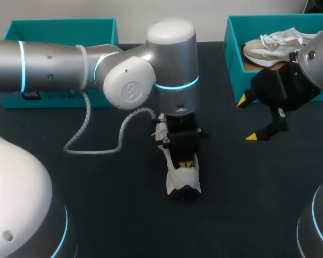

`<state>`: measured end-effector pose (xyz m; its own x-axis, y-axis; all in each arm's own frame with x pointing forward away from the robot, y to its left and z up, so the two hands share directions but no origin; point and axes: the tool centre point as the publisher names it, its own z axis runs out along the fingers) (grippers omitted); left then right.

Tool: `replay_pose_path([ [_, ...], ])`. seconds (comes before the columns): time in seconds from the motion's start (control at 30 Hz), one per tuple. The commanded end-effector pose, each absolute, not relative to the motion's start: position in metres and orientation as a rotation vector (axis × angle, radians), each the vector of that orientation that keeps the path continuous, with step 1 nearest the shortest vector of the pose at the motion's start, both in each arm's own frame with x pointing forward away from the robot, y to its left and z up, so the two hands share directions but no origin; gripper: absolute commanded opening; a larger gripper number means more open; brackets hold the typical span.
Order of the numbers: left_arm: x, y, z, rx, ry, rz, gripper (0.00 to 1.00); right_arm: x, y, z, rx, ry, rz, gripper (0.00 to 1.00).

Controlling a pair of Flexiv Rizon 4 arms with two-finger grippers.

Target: Take the shoe out of the shoebox, open the shoe tongue, remove and reinsert the insole, then place the shoe into the shoebox

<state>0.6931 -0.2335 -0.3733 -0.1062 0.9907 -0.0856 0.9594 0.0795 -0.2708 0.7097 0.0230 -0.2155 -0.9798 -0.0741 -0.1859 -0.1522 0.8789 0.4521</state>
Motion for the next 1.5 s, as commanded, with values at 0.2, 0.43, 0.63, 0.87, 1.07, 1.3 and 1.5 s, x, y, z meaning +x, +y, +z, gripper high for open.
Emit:
replay_pose_path([
  [0.2, 0.676, -0.233, -0.375, -2.013, -2.141, 0.43, 0.0, 0.71, 0.024, -0.216, -0.174, 2.885, 0.711, 1.0],
  [0.43, 0.672, -0.237, -0.411, -1.978, -2.15, 0.408, 0.0, 0.71, 0.024, -0.216, -0.174, 2.885, 0.711, 1.0],
  [0.63, 0.673, -0.236, -0.427, -1.957, -2.195, 0.365, 0.0, 0.71, 0.024, -0.216, -0.174, 2.885, 0.711, 1.0],
  [0.87, 0.681, -0.221, -0.392, -1.969, -2.246, 0.387, 0.0, 0.71, 0.024, -0.216, -0.174, 2.885, 0.711, 1.0],
  [1.07, 0.685, -0.22, -0.362, -1.956, -2.191, 0.512, 0.0, 0.71, 0.024, -0.216, -0.174, 2.885, 0.711, 1.0],
  [1.3, 0.674, -0.226, -0.355, -1.926, -2.072, 0.579, 0.0, 0.71, 0.024, -0.216, -0.174, 2.885, 0.711, 1.0],
  [1.5, 0.667, -0.227, -0.367, -1.881, -2.002, 0.647, 0.0, 0.71, 0.024, -0.216, -0.174, 2.885, 0.711, 1.0],
])
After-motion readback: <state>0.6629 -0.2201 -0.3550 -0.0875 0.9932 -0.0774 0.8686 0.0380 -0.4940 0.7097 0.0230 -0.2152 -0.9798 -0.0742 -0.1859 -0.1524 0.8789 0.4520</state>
